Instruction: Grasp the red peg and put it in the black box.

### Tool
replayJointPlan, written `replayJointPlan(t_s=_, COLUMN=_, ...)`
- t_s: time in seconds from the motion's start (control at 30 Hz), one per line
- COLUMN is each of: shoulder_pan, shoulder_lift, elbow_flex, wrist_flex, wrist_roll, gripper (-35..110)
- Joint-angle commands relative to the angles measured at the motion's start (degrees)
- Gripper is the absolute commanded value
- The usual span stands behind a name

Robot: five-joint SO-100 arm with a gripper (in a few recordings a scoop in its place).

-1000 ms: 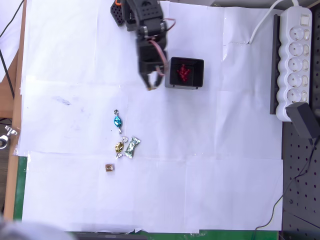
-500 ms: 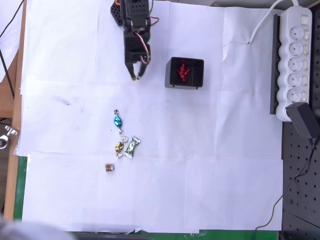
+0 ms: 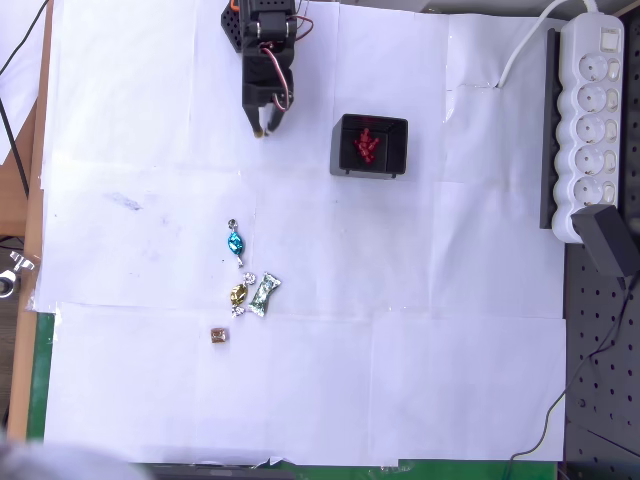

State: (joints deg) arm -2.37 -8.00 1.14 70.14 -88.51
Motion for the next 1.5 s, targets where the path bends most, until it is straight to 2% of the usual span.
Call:
replayJointPlan(t_s=0.0, shoulder_pan=0.0, shoulder_lift=-5.01, elbow_flex=-4.66, wrist_flex=9.23, wrist_roll=-0.26, gripper=0)
replayJointPlan(t_s=0.03, shoulder_pan=0.09, shoulder_lift=-5.01, elbow_flex=-4.66, wrist_flex=11.87, wrist_roll=-2.37, gripper=0)
replayJointPlan(t_s=0.27, shoulder_pan=0.09, shoulder_lift=-5.1, elbow_flex=-4.66, wrist_flex=11.69, wrist_roll=1.32, gripper=0)
replayJointPlan(t_s=1.47, shoulder_pan=0.0, shoulder_lift=-5.1, elbow_flex=-4.66, wrist_flex=11.78, wrist_roll=1.32, gripper=0)
